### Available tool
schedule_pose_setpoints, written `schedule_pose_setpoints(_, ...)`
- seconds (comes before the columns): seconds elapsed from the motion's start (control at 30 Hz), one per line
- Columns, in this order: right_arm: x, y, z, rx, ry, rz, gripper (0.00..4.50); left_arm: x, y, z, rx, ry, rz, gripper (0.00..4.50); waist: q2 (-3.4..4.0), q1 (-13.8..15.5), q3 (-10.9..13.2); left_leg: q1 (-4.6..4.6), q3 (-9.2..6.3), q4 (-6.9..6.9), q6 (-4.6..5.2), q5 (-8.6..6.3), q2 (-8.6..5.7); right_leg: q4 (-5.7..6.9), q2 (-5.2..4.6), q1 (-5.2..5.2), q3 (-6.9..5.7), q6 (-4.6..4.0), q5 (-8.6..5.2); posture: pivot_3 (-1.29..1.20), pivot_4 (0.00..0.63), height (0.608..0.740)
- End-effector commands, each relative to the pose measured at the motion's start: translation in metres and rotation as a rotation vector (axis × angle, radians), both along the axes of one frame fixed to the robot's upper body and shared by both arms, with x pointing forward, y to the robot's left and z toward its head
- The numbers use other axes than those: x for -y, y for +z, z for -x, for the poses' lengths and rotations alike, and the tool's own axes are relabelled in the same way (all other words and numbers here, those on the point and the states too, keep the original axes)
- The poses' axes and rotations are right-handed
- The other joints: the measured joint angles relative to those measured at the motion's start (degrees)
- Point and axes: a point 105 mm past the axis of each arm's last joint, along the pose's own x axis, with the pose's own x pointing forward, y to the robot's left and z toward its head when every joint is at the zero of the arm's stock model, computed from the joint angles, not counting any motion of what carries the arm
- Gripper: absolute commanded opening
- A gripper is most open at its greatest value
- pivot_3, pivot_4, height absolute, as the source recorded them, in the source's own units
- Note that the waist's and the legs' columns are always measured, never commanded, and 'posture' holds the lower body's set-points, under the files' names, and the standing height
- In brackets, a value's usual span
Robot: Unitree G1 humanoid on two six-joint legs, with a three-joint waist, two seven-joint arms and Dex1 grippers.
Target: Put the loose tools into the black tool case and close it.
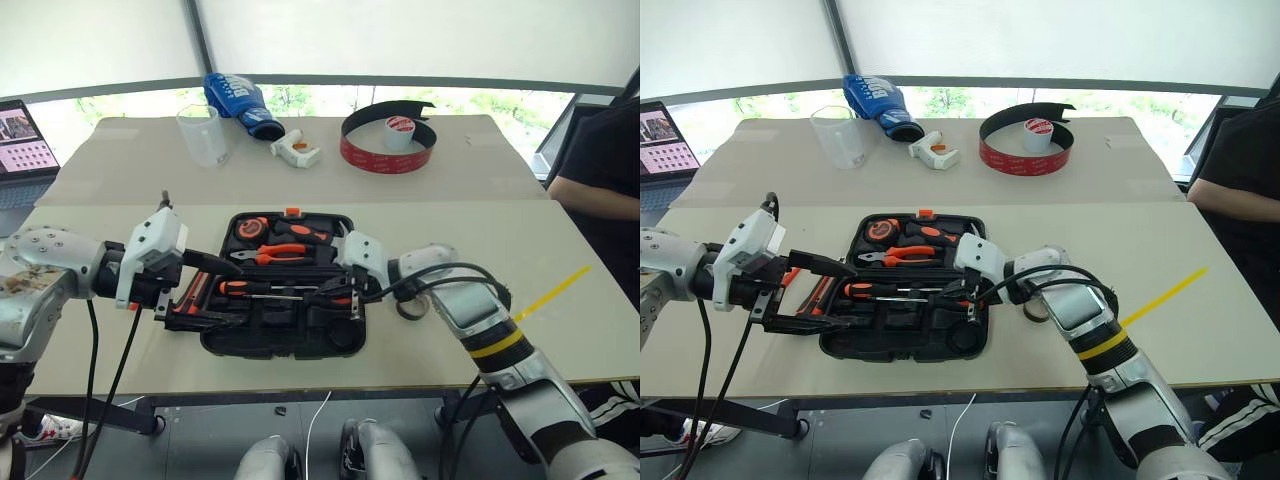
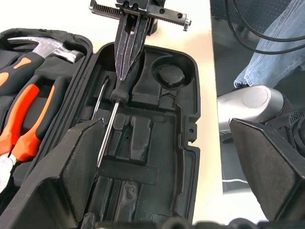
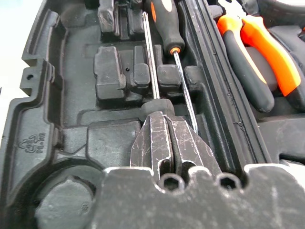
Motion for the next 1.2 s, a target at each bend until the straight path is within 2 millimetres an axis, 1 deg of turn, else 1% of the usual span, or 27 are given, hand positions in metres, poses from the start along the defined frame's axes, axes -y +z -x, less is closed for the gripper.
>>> schedule_pose_setpoints(0.03, -0.004, -0.011, 0.001, 0.041, 0.044, 0.081, 0.02, 0.002, 0.004, 0.0, 0.029, -0.01, -0.004, 4.5, 0.0, -0.02, 0.0, 0.01, 0.0, 0.0, 0.0, 0.0, 0.0, 0.0, 0.0, 0.0, 0.0, 0.0, 0.0, 0.0, 0.15, 0.727)
schedule_pose_setpoints(0.13, -0.005, -0.024, 0.002, 0.026, 0.052, 0.133, 0.02, 0.002, 0.003, 0.0, 0.029, -0.012, -0.005, 4.5, 0.0, -0.02, -0.02, 0.06, 0.0, -0.02, 0.0, 0.0, 0.0, 0.01, 0.01, 0.02, 0.02, 0.0, -0.01, 0.0, 0.15, 0.727)
schedule_pose_setpoints(0.23, -0.002, -0.042, 0.006, 0.043, 0.091, 0.215, 0.02, 0.002, 0.002, -0.001, 0.03, -0.011, -0.005, 4.5, -0.01, -0.11, -0.06, 0.1, 0.03, -0.04, -0.03, 0.01, 0.0, 0.03, 0.01, 0.03, 0.03, -0.01, -0.01, 0.0, 0.15, 0.727)
schedule_pose_setpoints(0.3, -0.003, -0.049, 0.01, 0.035, 0.106, 0.236, 0.02, 0.002, 0.001, -0.001, 0.03, -0.011, -0.005, 4.5, -0.01, -0.12, -0.1, 0.13, 0.02, -0.06, -0.04, 0.02, 0.01, 0.03, 0.02, 0.04, 0.04, -0.03, -0.02, 0.0, 0.15, 0.727)
schedule_pose_setpoints(0.57, -0.002, -0.062, 0.01, 0.033, 0.113, 0.308, 0.02, 0.003, -0.001, -0.005, 0.034, -0.009, 0.0, 4.5, -0.02, -0.14, -0.61, 0.3, 0.03, -0.12, -0.05, 0.01, 0.01, 0.03, 0.02, 0.17, 0.05, -0.12, -0.09, 0.0, 0.15, 0.727)
schedule_pose_setpoints(0.63, -0.002, -0.065, 0.011, 0.044, 0.134, 0.337, 0.02, 0.002, -0.002, -0.005, 0.034, -0.01, -0.001, 4.5, -0.03, -0.13, -0.62, 0.64, 0.03, -0.26, -0.22, -0.08, 0.01, -0.01, 0.02, 0.45, 0.06, -0.16, -0.12, 0.0, 0.15, 0.727)
schedule_pose_setpoints(0.7, -0.006, -0.062, 0.011, 0.055, 0.14, 0.32, 0.02, 0.001, -0.005, -0.006, 0.03, -0.007, -0.007, 4.5, -0.05, -0.11, -0.68, 1.07, 0.03, -0.45, -0.36, -0.16, 0.01, -0.08, 0.01, 0.78, 0.07, -0.24, -0.2, 0.0, 0.15, 0.727)
schedule_pose_setpoints(0.73, -0.011, -0.053, 0.01, 0.053, 0.128, 0.267, 0.02, 0.0, -0.007, -0.007, 0.026, -0.002, -0.009, 4.5, -0.07, -0.13, -0.7, 1.13, 0.04, -0.5, -0.52, -0.25, 0.01, -0.08, 0.01, 0.8, 0.09, -0.26, -0.22, 0.0, 0.15, 0.727)
schedule_pose_setpoints(0.8, -0.022, -0.029, 0.009, 0.045, 0.107, 0.129, 0.02, -0.003, -0.009, -0.008, 0.021, 0.013, -0.011, 4.5, -0.09, -0.25, -0.71, 1.15, 0.04, -0.55, -0.58, -0.26, 0.01, -0.06, 0.02, 0.78, 0.1, -0.27, -0.23, 0.0, 0.15, 0.727)
schedule_pose_setpoints(0.87, -0.028, 0.01, 0.008, 0.001, 0.062, -0.053, 0.02, -0.009, -0.01, -0.011, 0.015, 0.047, -0.006, 4.5, -0.08, -0.39, -0.7, 1.08, 0.04, -0.56, -0.67, -0.2, 0.04, -0.02, 0.06, 0.69, 0.11, -0.29, -0.23, 0.0, 0.15, 0.727)
schedule_pose_setpoints(0.9, -0.027, 0.028, 0.01, -0.024, 0.056, -0.119, 0.59, -0.012, -0.01, -0.012, 0.013, 0.066, -0.004, 4.5, -0.09, -0.4, -0.67, 1.03, 0.04, -0.56, -0.71, -0.18, 0.04, 0.02, 0.07, 0.63, 0.12, -0.31, -0.24, 0.0, 0.15, 0.727)
schedule_pose_setpoints(0.93, -0.023, 0.05, 0.016, -0.029, 0.072, -0.193, 0.78, -0.016, -0.011, -0.013, 0.01, 0.096, 0.0, 4.5, -0.05, -0.4, -0.63, 0.97, 0.03, -0.56, -0.69, -0.13, 0.06, 0.03, 0.1, 0.57, 0.12, -0.34, -0.24, 0.0, 0.15, 0.727)
schedule_pose_setpoints(0.97, -0.02, 0.063, 0.022, -0.029, 0.088, -0.233, 1.14, -0.02, -0.012, -0.013, 0.008, 0.115, 0.002, 4.5, 0.02, -0.37, -0.58, 0.89, 0.03, -0.57, -0.36, 0.1, 0.07, 0.07, 0.11, 0.45, 0.12, -0.41, -0.24, 0.0, 0.15, 0.727)
schedule_pose_setpoints(1.0, -0.014, 0.074, 0.028, -0.043, 0.095, -0.264, 1.47, -0.023, -0.013, -0.013, 0.008, 0.14, 0.004, 4.5, 0.04, -0.22, -0.56, 0.69, 0.04, -0.55, -0.35, 0.11, 0.07, 0.11, 0.11, 0.27, 0.12, -0.44, -0.23, 0.0, 0.15, 0.727)
schedule_pose_setpoints(1.03, -0.009, 0.083, 0.034, -0.049, 0.104, -0.286, 1.7, -0.028, -0.014, -0.013, 0.009, 0.164, 0.004, 4.5, 0.05, -0.12, -0.56, 0.47, 0.02, -0.54, -0.35, 0.13, 0.07, 0.15, 0.1, 0.07, 0.12, -0.66, -0.11, 0.0, 0.15, 0.727)
schedule_pose_setpoints(1.07, -0.002, 0.091, 0.041, -0.046, 0.119, -0.302, 2.14, -0.033, -0.015, -0.012, 0.008, 0.196, 0.007, 4.5, 0.05, -0.06, -0.56, 0.31, -0.02, -0.5, -0.35, 0.13, 0.07, 0.14, 0.1, -0.05, 0.07, -0.86, 0.01, 0.0, 0.15, 0.727)
schedule_pose_setpoints(1.1, 0.005, 0.097, 0.048, -0.044, 0.131, -0.312, 2.47, -0.038, -0.016, -0.011, 0.008, 0.227, 0.011, 4.5, 0.04, -0.03, -0.56, 0.21, -0.07, -0.5, -0.34, 0.13, 0.07, 0.08, 0.1, -0.09, 0.01, -0.86, 0.01, 0.0, 0.15, 0.727)
schedule_pose_setpoints(1.13, 0.014, 0.1, 0.054, -0.028, 0.132, -0.311, 2.75, -0.047, -0.017, -0.009, 0.007, 0.276, 0.011, 4.5, 0.04, 0.0, -0.56, 0.19, -0.1, -0.52, -0.34, 0.12, 0.07, 0.01, 0.1, -0.09, -0.01, -0.86, 0.01, 0.0, 0.15, 0.727)
schedule_pose_setpoints(1.17, 0.02, 0.102, 0.058, -0.02, 0.13, -0.308, 3.16, -0.053, -0.019, -0.007, 0.007, 0.309, 0.01, 4.5, 0.04, 0.02, -0.56, 0.16, -0.14, -0.53, -0.33, 0.11, 0.06, -0.04, 0.1, -0.09, -0.04, -0.86, 0.01, 0.0, 0.15, 0.727)
schedule_pose_setpoints(1.2, 0.025, 0.102, 0.061, -0.015, 0.125, -0.301, 3.28, -0.058, -0.02, -0.004, 0.007, 0.337, 0.007, 4.5, 0.04, 0.05, -0.56, 0.14, -0.14, -0.58, -0.31, 0.1, 0.06, -0.11, 0.09, -0.09, -0.05, -0.85, 0.0, 0.0, 0.15, 0.727)
